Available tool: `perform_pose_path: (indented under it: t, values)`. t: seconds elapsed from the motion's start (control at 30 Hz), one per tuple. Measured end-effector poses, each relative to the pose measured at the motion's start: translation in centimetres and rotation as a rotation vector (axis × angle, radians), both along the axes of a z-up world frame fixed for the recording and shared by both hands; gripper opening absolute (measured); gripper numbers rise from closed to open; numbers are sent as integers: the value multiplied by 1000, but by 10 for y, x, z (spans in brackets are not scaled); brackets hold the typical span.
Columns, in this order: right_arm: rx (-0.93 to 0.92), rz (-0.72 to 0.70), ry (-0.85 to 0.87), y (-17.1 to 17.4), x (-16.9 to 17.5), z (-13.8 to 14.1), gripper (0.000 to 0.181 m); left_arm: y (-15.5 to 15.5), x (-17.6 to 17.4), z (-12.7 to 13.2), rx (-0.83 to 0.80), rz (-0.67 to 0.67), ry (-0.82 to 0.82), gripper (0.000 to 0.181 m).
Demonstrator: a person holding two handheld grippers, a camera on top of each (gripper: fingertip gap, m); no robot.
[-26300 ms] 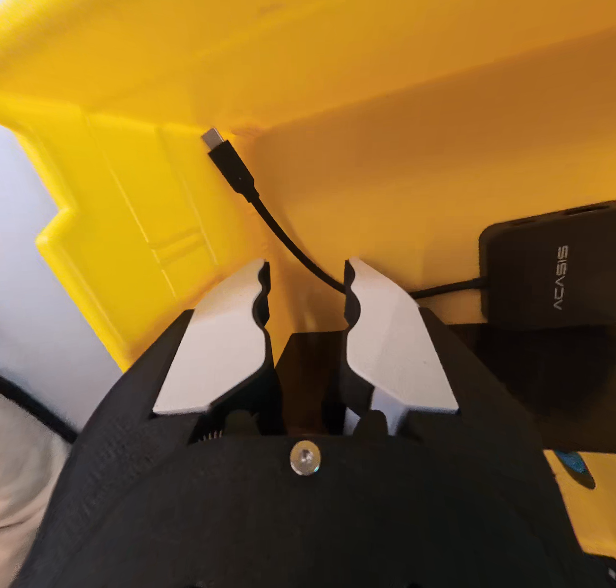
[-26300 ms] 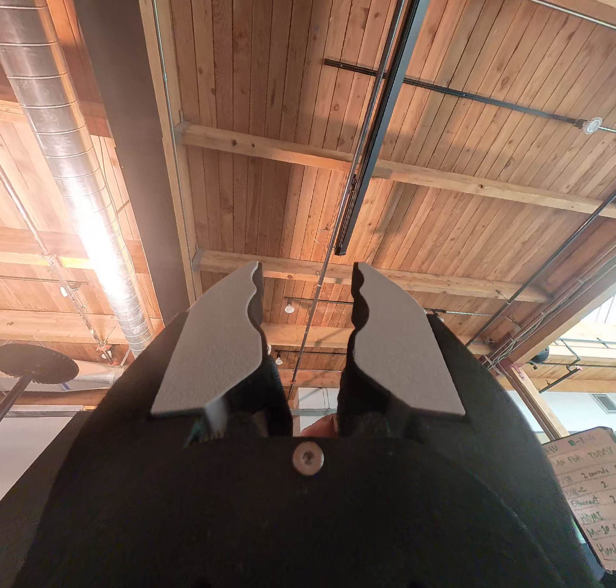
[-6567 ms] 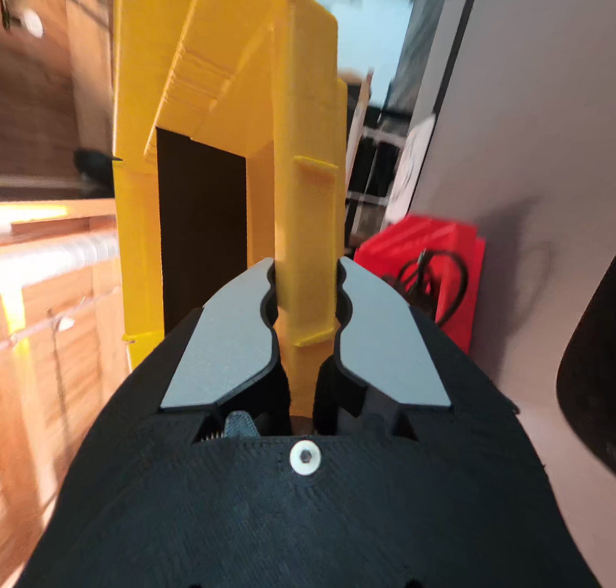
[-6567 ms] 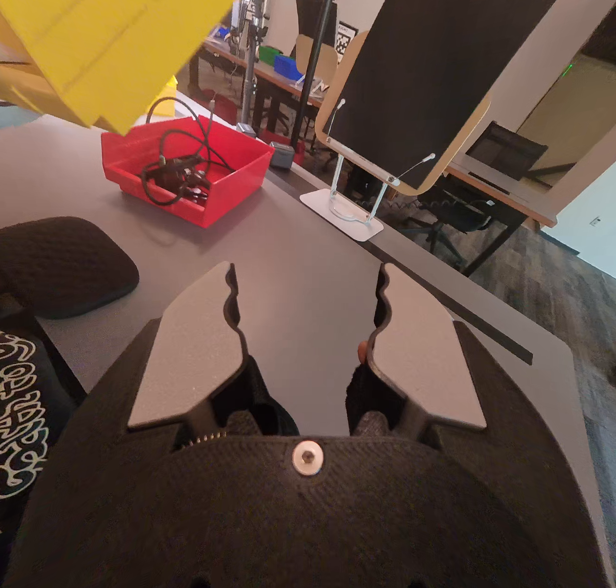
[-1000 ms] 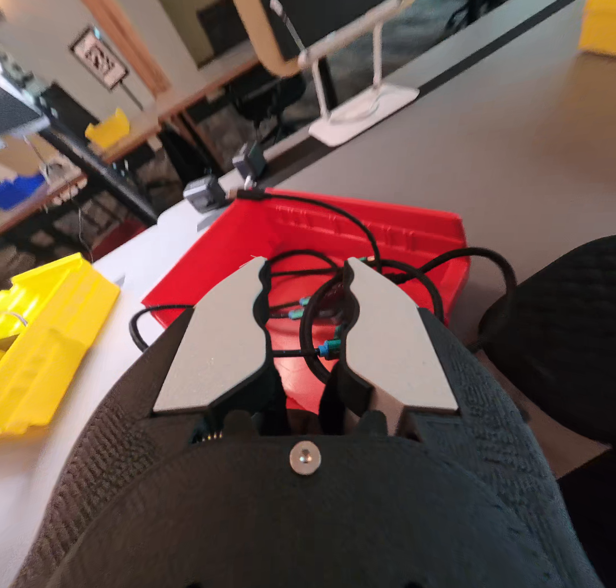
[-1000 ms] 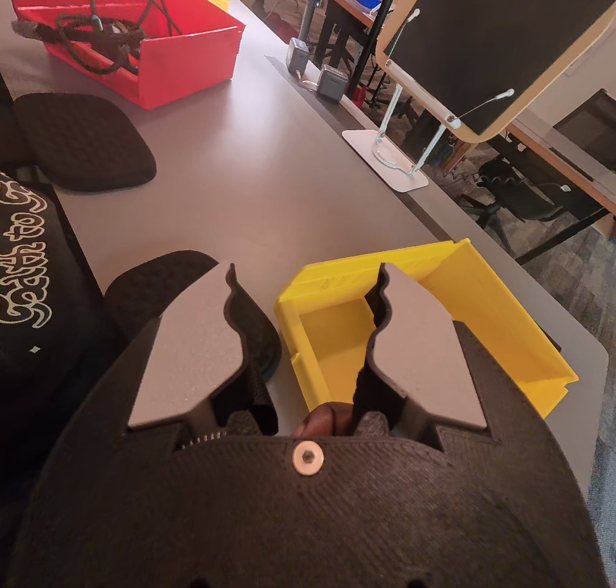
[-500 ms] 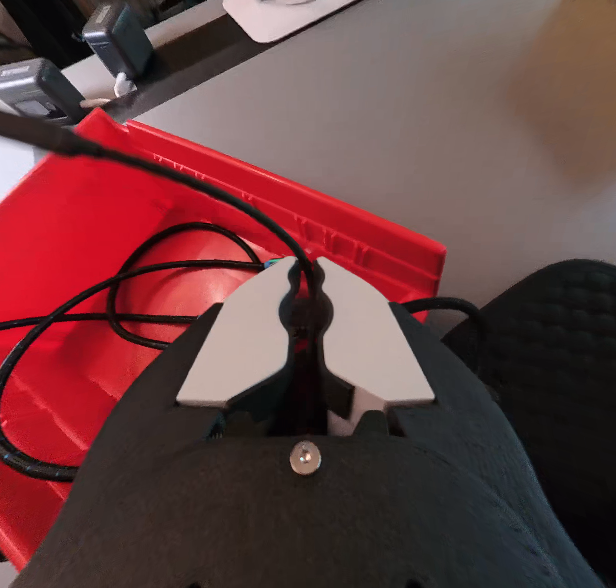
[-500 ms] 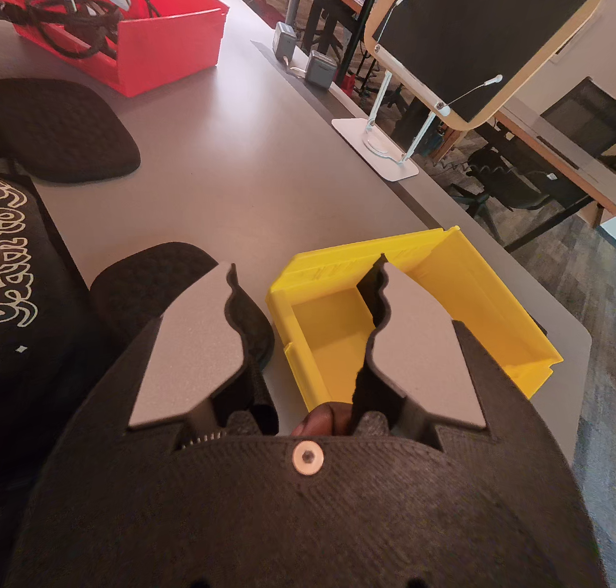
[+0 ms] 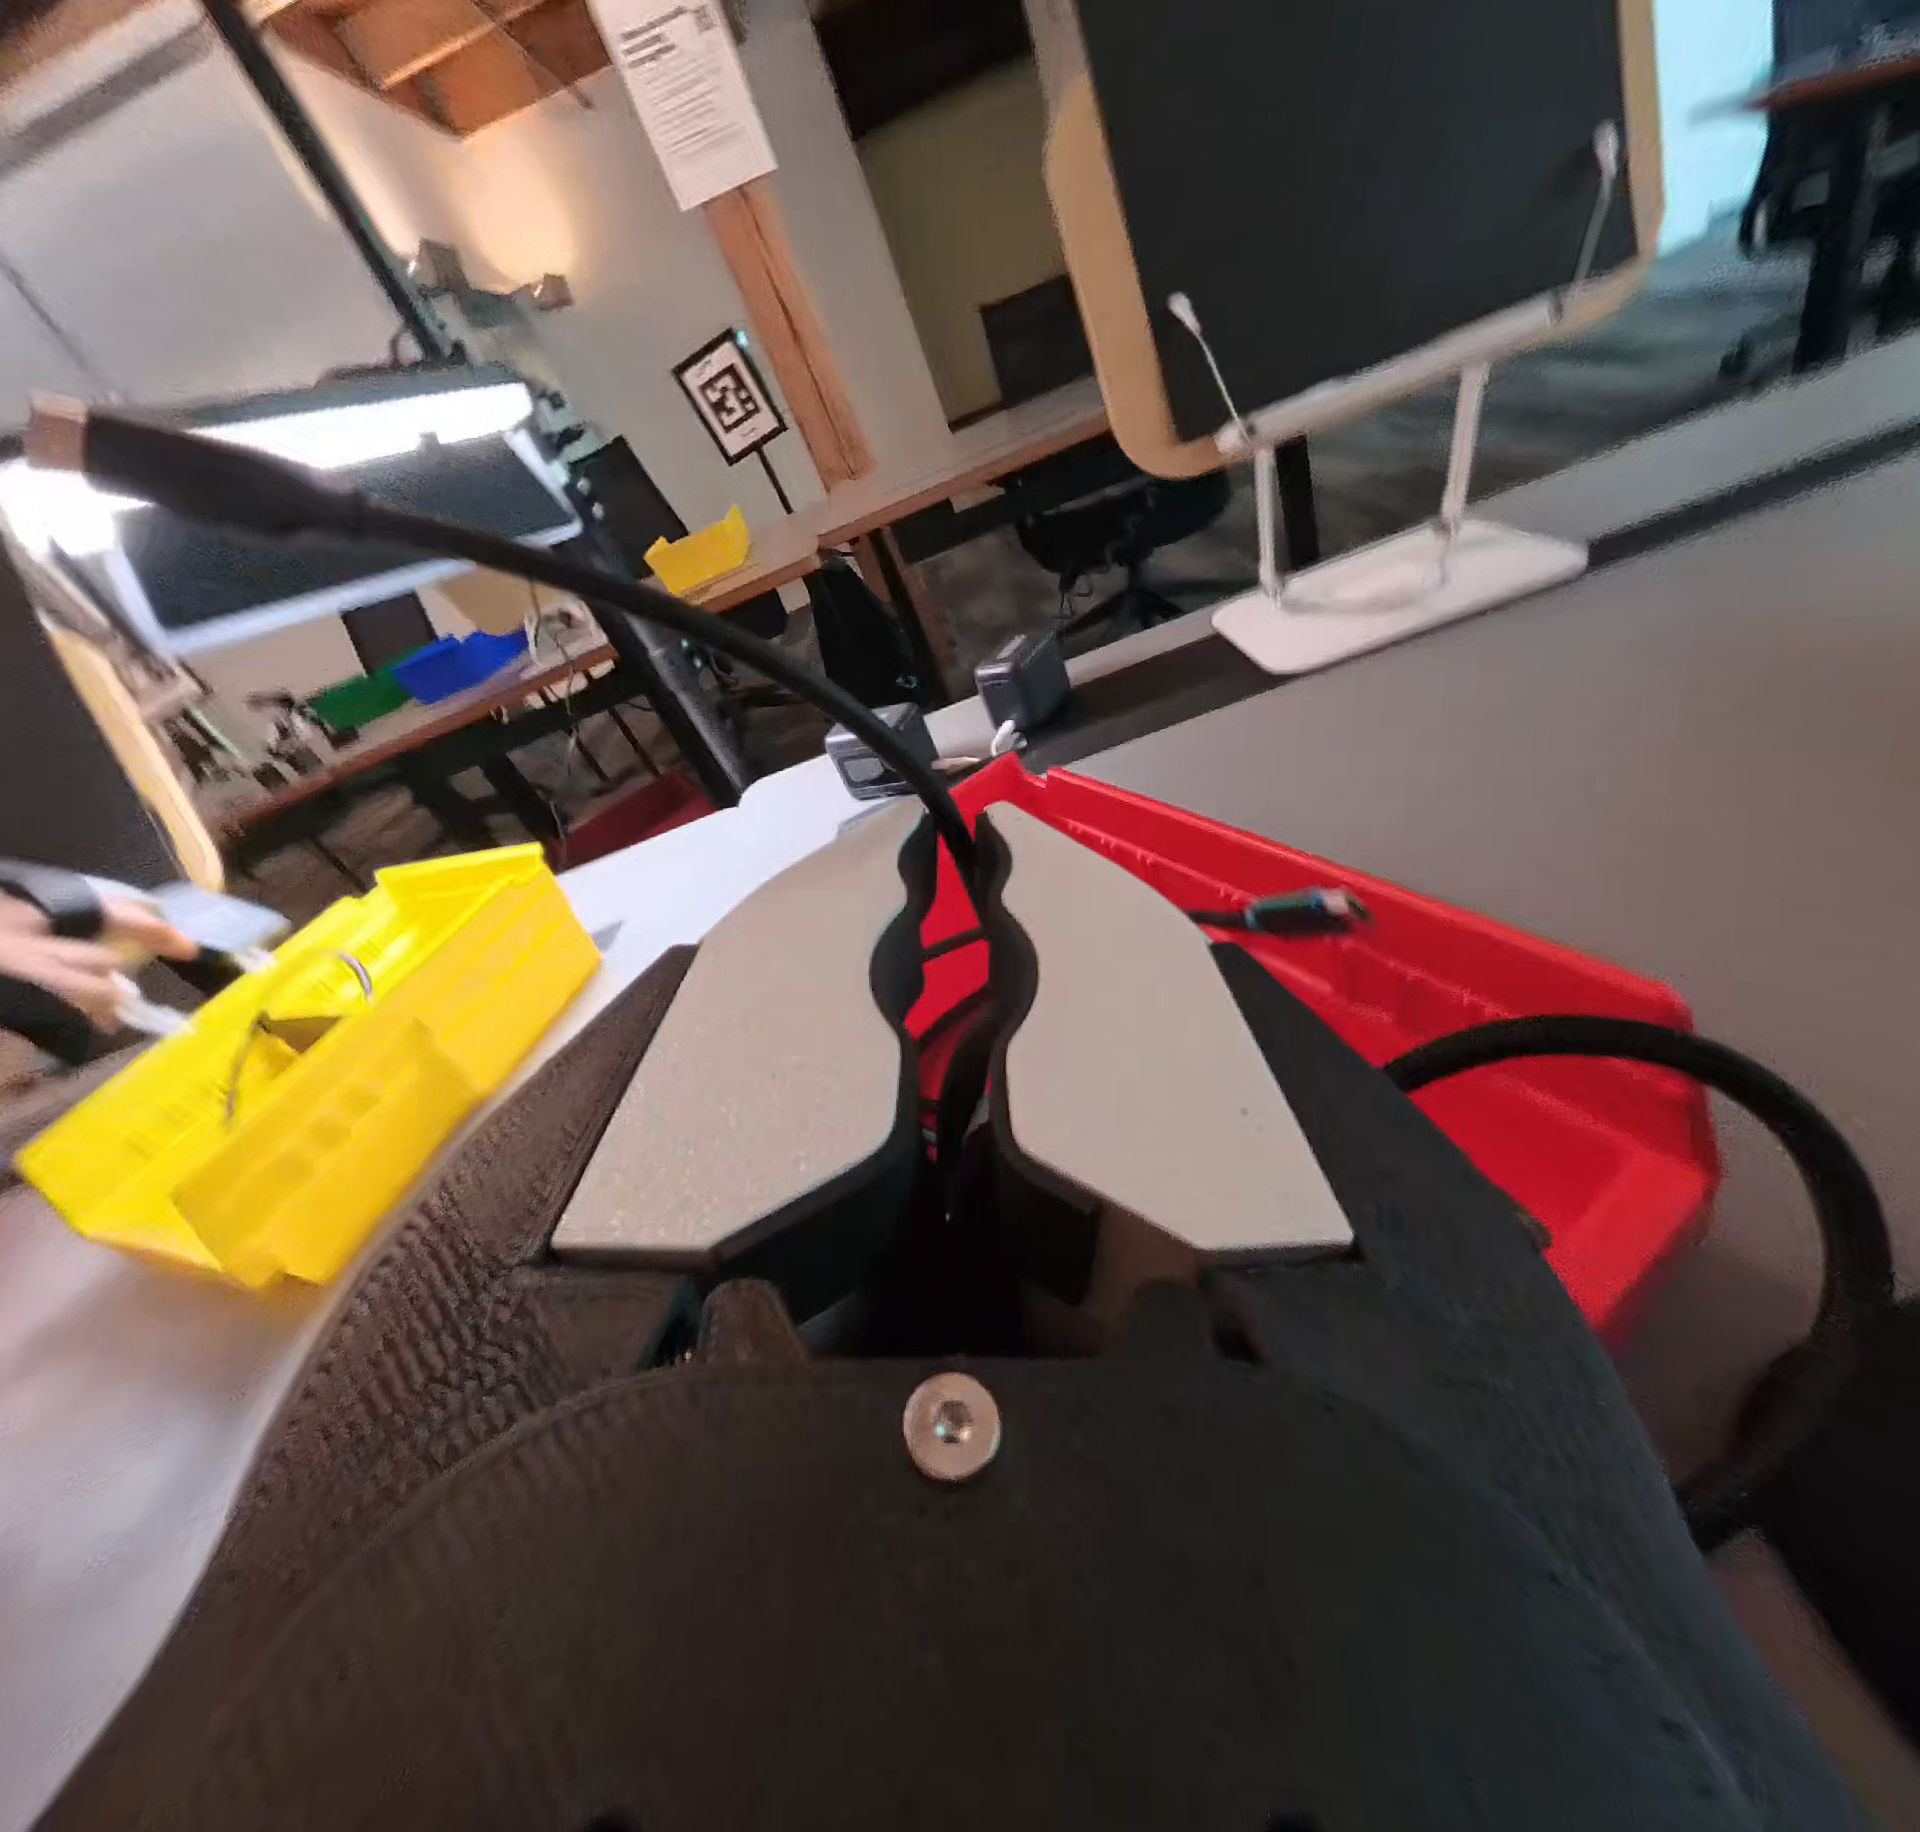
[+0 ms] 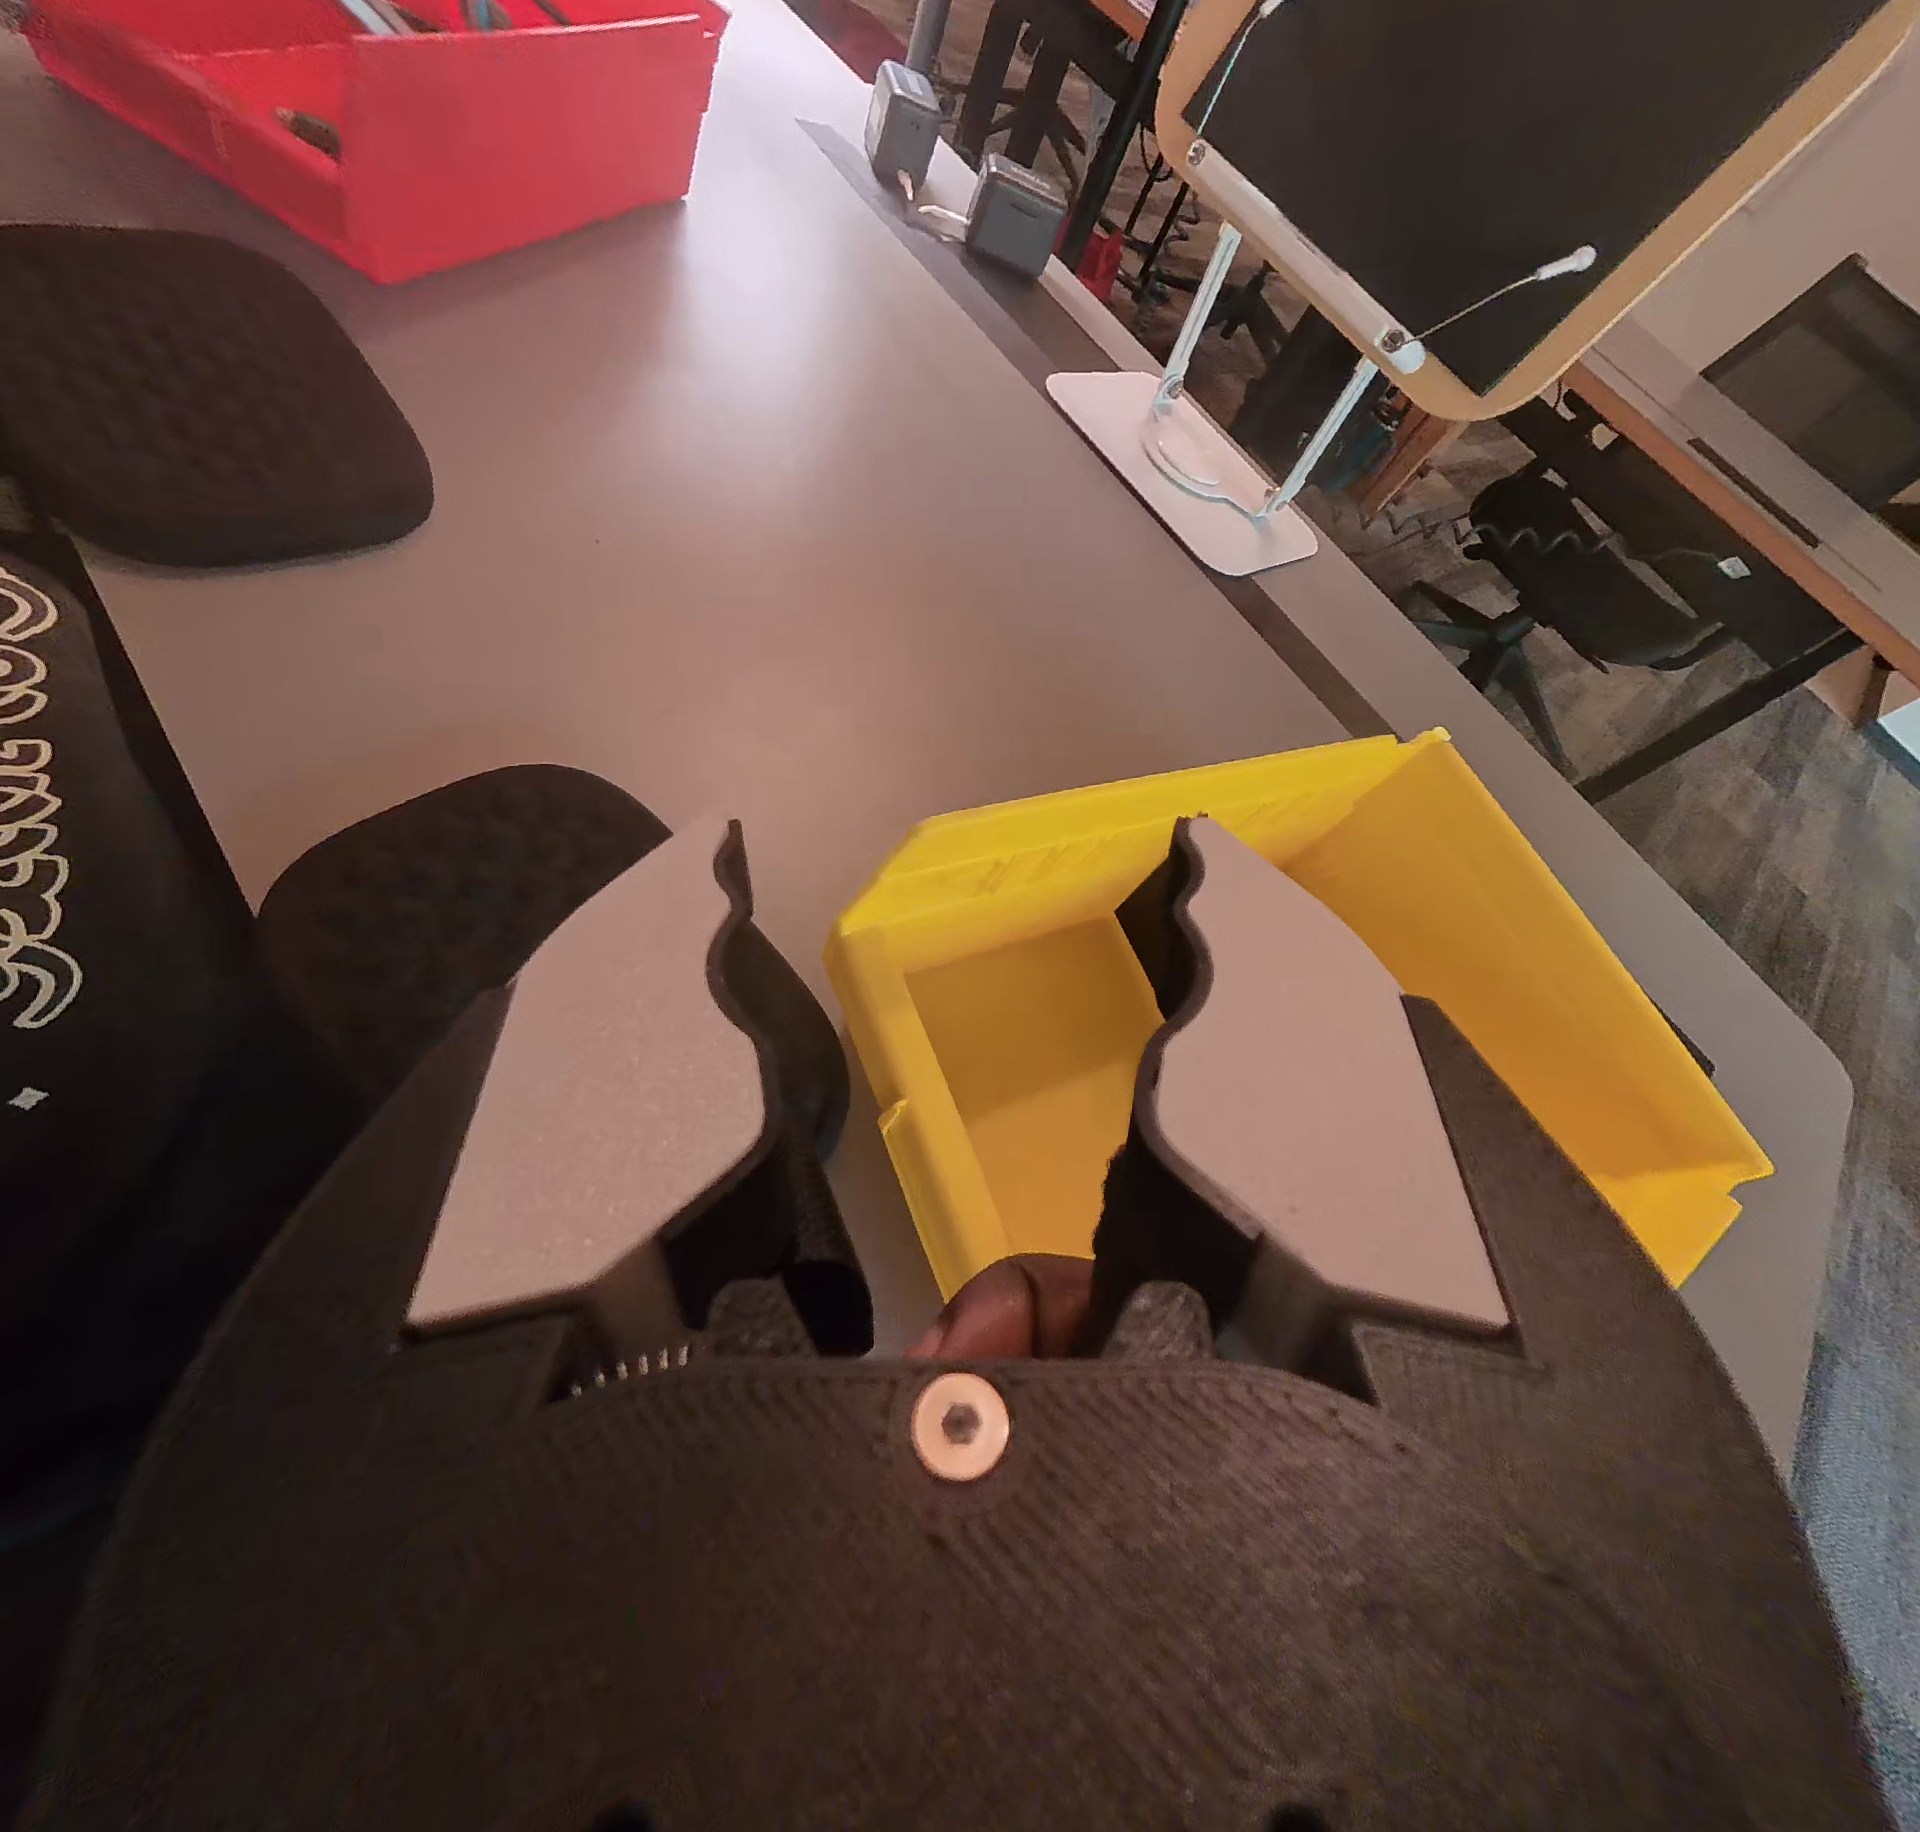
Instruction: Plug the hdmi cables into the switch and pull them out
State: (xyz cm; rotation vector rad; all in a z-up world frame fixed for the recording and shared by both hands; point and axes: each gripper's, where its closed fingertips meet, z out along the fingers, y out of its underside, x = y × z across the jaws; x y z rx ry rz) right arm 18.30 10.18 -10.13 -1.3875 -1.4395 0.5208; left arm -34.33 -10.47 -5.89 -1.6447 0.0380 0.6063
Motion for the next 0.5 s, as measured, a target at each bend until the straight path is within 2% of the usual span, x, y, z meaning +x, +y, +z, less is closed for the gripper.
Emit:
perform_pose_path:
  t: [0.07, 0.1, 0.17, 0.23, 0.37, 0.43, 0.5]
  values:
    - [4, -2, -6, 0, 0, -1, 77, 14, 24, -30, -252, -101, 181, 5]
    - [6, -3, -6, -1, 1, 0, 77, 20, 33, -55, -399, -151, 183, 6]
    - [14, -12, -2, -1, 4, 1, 77, 27, 22, -83, -528, -107, 108, 6]
    - [24, -19, 8, -2, 10, 4, 77, 24, 1, -90, -551, -1, 20, 6]
    - [36, -29, 61, -3, 20, 13, 74, 5, -18, -75, -362, 76, -212, 5]
    - [32, -27, 76, -3, 21, 15, 74, -4, -32, -60, -203, 105, -309, 5]
    - [33, -28, 61, -3, 19, 13, 74, -9, -35, -35, 3, 54, -352, 4]
